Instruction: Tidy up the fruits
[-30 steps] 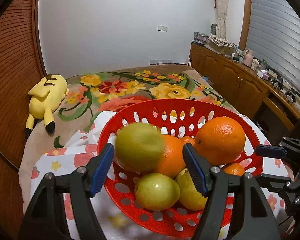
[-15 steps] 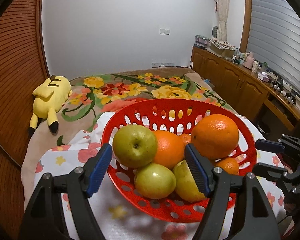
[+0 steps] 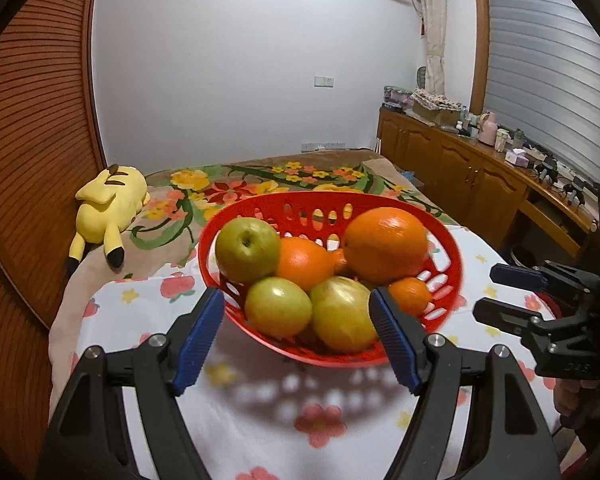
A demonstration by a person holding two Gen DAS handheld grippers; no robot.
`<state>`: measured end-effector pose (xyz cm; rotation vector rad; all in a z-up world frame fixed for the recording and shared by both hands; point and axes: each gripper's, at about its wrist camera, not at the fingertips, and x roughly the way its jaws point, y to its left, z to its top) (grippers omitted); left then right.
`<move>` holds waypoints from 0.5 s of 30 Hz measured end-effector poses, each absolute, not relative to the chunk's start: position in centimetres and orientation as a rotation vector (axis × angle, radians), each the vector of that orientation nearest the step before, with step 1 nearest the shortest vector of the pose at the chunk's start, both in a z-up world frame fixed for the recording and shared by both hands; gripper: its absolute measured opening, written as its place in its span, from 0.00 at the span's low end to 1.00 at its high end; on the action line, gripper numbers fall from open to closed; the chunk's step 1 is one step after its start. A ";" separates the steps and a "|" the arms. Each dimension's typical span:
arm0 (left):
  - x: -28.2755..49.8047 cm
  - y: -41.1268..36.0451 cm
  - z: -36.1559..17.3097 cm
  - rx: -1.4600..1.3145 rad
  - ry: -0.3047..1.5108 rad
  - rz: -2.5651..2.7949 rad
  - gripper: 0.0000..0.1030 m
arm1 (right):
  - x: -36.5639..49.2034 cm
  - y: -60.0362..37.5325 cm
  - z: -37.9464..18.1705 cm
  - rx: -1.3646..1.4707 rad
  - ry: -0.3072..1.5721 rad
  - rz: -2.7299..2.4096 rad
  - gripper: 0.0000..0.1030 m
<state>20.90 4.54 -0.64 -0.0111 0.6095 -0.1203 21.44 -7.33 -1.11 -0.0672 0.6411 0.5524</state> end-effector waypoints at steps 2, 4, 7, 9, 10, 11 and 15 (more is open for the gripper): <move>19.6 4.1 -0.3 -0.002 0.589 -0.117 0.73 | 20.5 -7.5 -1.0 -0.066 0.625 0.533 0.66; 18.6 3.7 -0.2 0.006 0.570 -0.117 0.74 | 19.6 -7.7 -0.7 -0.059 0.608 0.518 0.71; 16.7 3.2 0.4 0.017 0.539 -0.115 0.81 | 18.4 -8.0 -0.3 -0.049 0.581 0.490 0.77; 15.5 2.9 0.8 0.018 0.518 -0.113 0.85 | 17.6 -8.4 0.0 -0.045 0.564 0.475 0.81; 14.9 2.7 0.9 0.017 0.508 -0.108 0.87 | 17.3 -8.4 0.2 -0.044 0.555 0.471 0.83; 14.2 2.6 1.2 0.017 0.499 -0.097 0.87 | 16.8 -8.6 0.4 -0.044 0.541 0.463 0.84; 12.4 2.4 1.8 0.012 0.485 -0.067 0.88 | 14.8 -8.9 1.6 -0.052 0.484 0.432 0.85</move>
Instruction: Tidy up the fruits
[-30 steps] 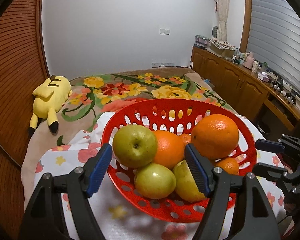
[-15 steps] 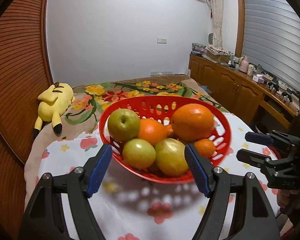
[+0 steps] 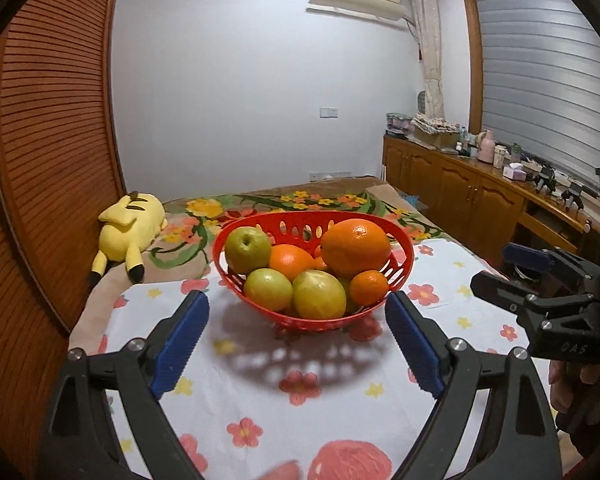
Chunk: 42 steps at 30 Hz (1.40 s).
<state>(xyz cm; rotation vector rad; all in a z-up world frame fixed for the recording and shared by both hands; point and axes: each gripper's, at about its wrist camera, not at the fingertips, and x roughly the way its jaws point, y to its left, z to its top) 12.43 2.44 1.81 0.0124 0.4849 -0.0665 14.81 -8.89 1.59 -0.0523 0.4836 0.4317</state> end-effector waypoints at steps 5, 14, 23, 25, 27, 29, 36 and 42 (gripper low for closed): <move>10.6 2.3 2.3 0.011 0.458 -0.072 0.89 | 13.1 -9.1 2.7 -0.056 0.442 0.412 0.86; 9.0 2.0 2.6 0.000 0.442 -0.070 0.89 | 11.3 -9.7 3.3 -0.044 0.405 0.387 0.86; 8.9 1.9 2.6 -0.001 0.441 -0.069 0.89 | 11.0 -10.1 3.2 -0.038 0.398 0.370 0.86; 8.9 1.9 2.7 -0.001 0.440 -0.067 0.89 | 10.9 -10.2 3.2 -0.038 0.397 0.369 0.86; 8.7 1.8 2.7 -0.002 0.438 -0.067 0.89 | 10.9 -10.2 3.3 -0.037 0.396 0.368 0.86; 8.6 1.7 2.7 -0.003 0.439 -0.065 0.89 | 10.9 -10.2 3.3 -0.038 0.395 0.369 0.86; 8.2 1.7 2.6 -0.009 0.438 -0.058 0.89 | 10.9 -10.2 3.2 -0.037 0.396 0.368 0.86; 8.1 2.0 2.6 -0.014 0.441 -0.054 0.89 | 10.9 -10.3 3.2 -0.036 0.395 0.367 0.86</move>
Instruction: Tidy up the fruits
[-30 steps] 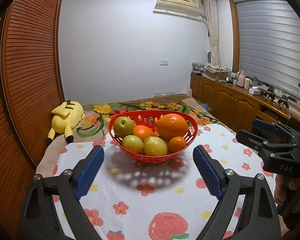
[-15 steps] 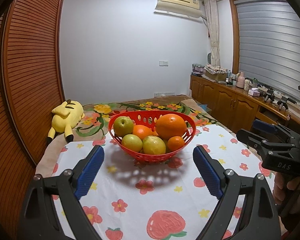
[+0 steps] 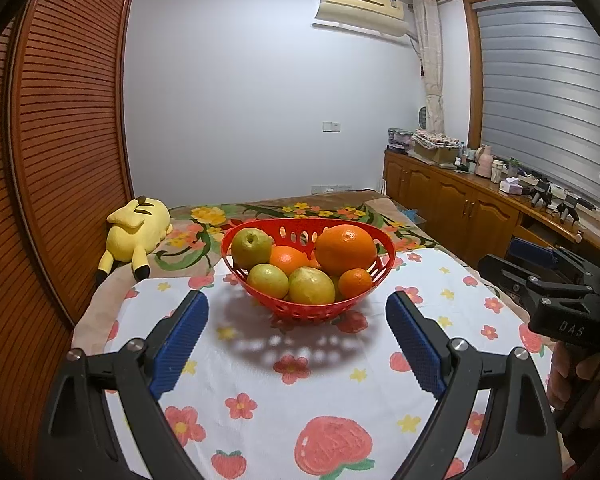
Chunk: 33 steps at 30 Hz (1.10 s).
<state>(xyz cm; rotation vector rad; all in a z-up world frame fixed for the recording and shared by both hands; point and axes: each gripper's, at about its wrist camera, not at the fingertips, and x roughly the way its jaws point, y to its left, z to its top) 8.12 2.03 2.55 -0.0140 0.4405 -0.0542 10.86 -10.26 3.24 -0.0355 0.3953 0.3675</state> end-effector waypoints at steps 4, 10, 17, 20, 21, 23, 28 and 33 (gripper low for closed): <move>8.0 2.1 2.5 -0.017 0.440 -0.052 0.89 | 10.8 -10.3 3.2 -0.039 0.395 0.369 0.86; 8.0 2.2 2.6 -0.014 0.434 -0.043 0.89 | 10.9 -10.3 3.2 -0.037 0.395 0.368 0.86; 7.8 2.4 2.6 -0.014 0.428 -0.042 0.89 | 10.8 -10.3 3.2 -0.035 0.395 0.369 0.86; 7.8 2.4 2.6 -0.014 0.429 -0.042 0.89 | 10.9 -10.3 3.2 -0.038 0.394 0.368 0.86; 7.8 2.4 2.6 -0.014 0.429 -0.042 0.89 | 10.9 -10.3 3.2 -0.036 0.394 0.368 0.86; 7.8 2.4 2.6 -0.014 0.429 -0.042 0.89 | 10.8 -10.3 3.2 -0.036 0.394 0.369 0.86; 7.8 2.4 2.6 -0.014 0.429 -0.042 0.89 | 10.8 -10.2 3.2 -0.037 0.393 0.368 0.86; 7.6 2.3 2.8 -0.014 0.424 -0.044 0.89 | 10.8 -10.2 3.2 -0.037 0.393 0.367 0.86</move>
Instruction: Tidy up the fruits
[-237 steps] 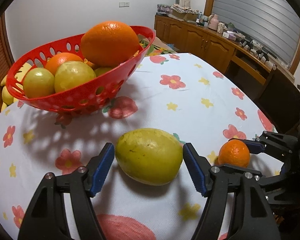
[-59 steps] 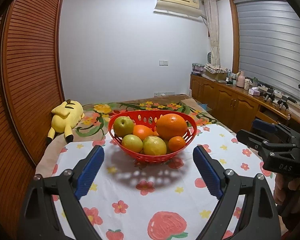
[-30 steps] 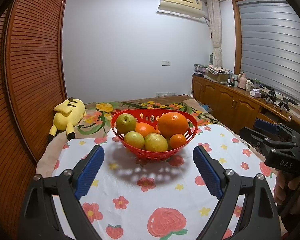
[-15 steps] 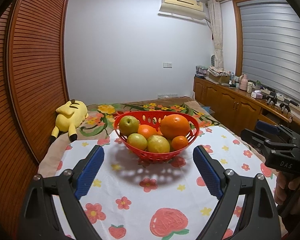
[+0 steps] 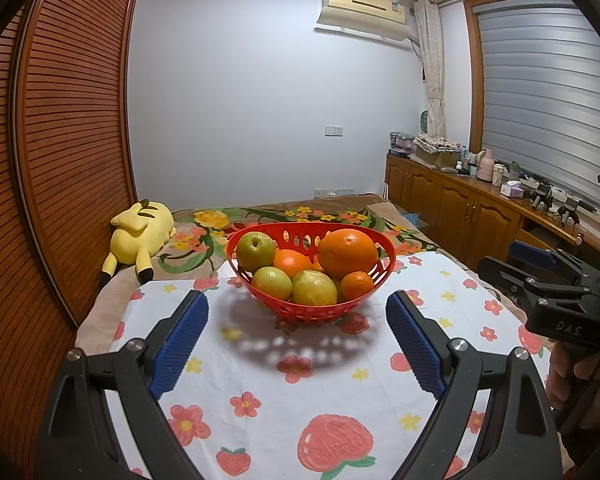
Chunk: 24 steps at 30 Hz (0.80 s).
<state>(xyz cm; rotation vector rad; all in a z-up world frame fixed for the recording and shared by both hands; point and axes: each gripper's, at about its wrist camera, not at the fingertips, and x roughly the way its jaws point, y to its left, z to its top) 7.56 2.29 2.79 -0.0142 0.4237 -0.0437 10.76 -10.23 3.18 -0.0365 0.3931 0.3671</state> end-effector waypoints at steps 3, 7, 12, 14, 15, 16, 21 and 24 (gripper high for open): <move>7.2 2.0 2.9 -0.014 0.420 -0.046 0.89 | 10.8 -10.2 3.2 -0.037 0.392 0.367 0.86; 6.9 1.8 3.0 -0.014 0.416 -0.048 0.89 | 10.7 -10.2 3.2 -0.037 0.392 0.367 0.86; 6.8 1.7 3.1 -0.014 0.416 -0.049 0.89 | 10.7 -10.3 3.1 -0.037 0.392 0.368 0.86; 6.8 1.7 3.2 -0.012 0.416 -0.048 0.89 | 10.7 -10.2 3.2 -0.038 0.390 0.367 0.86; 6.8 1.7 3.2 -0.013 0.416 -0.048 0.89 | 10.7 -10.2 3.2 -0.037 0.390 0.367 0.86; 6.8 1.7 3.2 -0.013 0.416 -0.049 0.89 | 10.7 -10.2 3.2 -0.036 0.391 0.367 0.86; 6.9 1.6 3.2 -0.018 0.421 -0.047 0.89 | 10.7 -10.2 3.2 -0.035 0.390 0.369 0.86; 7.0 1.6 3.3 -0.018 0.425 -0.047 0.89 | 10.7 -10.0 3.3 -0.038 0.389 0.365 0.86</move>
